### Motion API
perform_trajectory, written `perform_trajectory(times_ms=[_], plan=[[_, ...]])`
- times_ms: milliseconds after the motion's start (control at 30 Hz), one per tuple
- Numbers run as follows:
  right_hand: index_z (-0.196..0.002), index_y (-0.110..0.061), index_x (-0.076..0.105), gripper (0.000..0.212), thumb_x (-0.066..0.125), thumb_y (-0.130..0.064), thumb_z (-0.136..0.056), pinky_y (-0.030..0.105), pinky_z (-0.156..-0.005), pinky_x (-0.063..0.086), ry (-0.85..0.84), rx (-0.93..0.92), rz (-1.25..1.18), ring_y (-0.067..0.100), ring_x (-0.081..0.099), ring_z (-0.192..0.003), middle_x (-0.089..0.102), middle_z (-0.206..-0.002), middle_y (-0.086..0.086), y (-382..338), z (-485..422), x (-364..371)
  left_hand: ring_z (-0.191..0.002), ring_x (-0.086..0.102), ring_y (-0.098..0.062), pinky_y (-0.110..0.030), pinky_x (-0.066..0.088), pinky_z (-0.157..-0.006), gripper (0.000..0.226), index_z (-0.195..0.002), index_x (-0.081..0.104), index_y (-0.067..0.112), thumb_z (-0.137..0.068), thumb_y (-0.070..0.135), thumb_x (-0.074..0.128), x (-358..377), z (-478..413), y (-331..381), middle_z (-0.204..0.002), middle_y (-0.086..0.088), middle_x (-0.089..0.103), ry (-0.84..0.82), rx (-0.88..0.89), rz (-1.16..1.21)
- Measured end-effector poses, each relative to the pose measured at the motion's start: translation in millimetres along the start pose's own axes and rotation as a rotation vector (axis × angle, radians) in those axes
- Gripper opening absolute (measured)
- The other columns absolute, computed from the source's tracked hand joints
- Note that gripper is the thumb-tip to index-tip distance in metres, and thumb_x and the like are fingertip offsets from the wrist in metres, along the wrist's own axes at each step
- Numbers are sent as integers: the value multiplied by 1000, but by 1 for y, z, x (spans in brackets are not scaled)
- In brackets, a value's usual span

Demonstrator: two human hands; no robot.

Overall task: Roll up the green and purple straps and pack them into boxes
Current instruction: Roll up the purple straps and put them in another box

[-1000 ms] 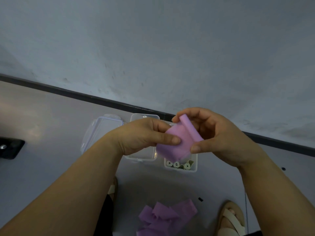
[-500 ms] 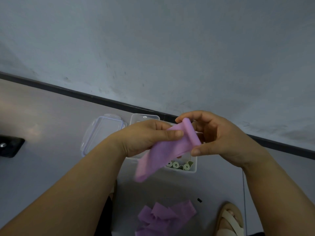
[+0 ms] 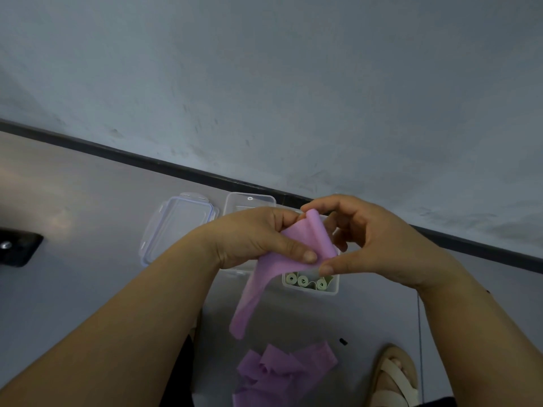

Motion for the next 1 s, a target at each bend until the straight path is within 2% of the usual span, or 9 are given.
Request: perform_trajectory(times_ms=[100,200,300,433,533,667,833,933,1000], plan=[[-106,-40,61,60,81,-34,-50,42,-75,53,2,-64,-125,34,57,-93,61,-104,9,-4,2,-1,-85,63,-15,-31,52,-85,18,-80,75,26,-62,20,77,2,0,0,-86,2,71,-31,16,9],[-104,-37,62,55,79,-24,-53,43,-79,53,-6,-113,-239,33,57,-100,63,-111,1,-7,4,-1,-76,64,-8,-20,52,-71,31,-78,76,25,-53,39,85,4,3,2,-79,5,71,-65,55,69],[-106,-33,60,55,77,-22,-54,35,-81,55,-1,-112,-287,27,59,-103,64,-112,-8,-7,4,-2,-78,66,-11,-22,54,-70,31,-82,76,17,-72,46,73,2,4,1,-84,-1,73,-24,50,151],[-108,-27,60,58,77,-21,-53,29,-78,55,14,-107,-331,19,61,-100,65,-111,-9,-5,2,-4,-82,63,-16,-32,50,-79,56,-79,77,21,-47,67,77,-2,1,1,-84,-2,72,32,70,73],[-109,-24,60,70,87,-30,-45,26,-77,54,4,-96,-399,15,62,-100,66,-110,-6,0,2,-5,-75,65,-10,-25,50,-72,46,-74,77,25,-45,62,80,-3,2,2,-78,2,73,14,78,33],[-109,-23,62,72,88,-40,-44,26,-78,54,5,-78,-432,17,62,-99,67,-109,-3,4,2,-6,-65,64,-7,-18,51,-60,22,-70,77,21,-51,28,83,-1,1,6,-71,3,71,-34,119,112],[-101,-37,67,64,89,-41,-41,50,-88,50,-28,-44,-349,44,55,-105,58,-113,22,6,2,-3,-69,64,-9,-20,53,-63,37,-83,76,22,-49,30,84,6,2,4,-78,1,71,-140,99,135],[-104,-36,64,62,86,-30,-46,53,-86,51,-34,-36,-235,41,54,-104,58,-112,19,4,3,-3,-62,62,-7,-17,49,-58,24,-79,76,24,-56,29,82,6,4,4,-71,4,69,-125,78,107],[-108,-32,61,59,81,-28,-52,52,-84,52,-27,-41,-162,36,57,-100,60,-110,15,2,3,-2,-66,63,-7,-17,49,-60,32,-76,77,24,-54,48,78,4,5,3,-73,4,70,-85,80,100]])
Point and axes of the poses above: each hand's wrist, its own z-axis away from the middle knuckle, its own x-axis out of the palm, y = z × x, the point moved 6 cm from there along -z, towards the middle knuckle
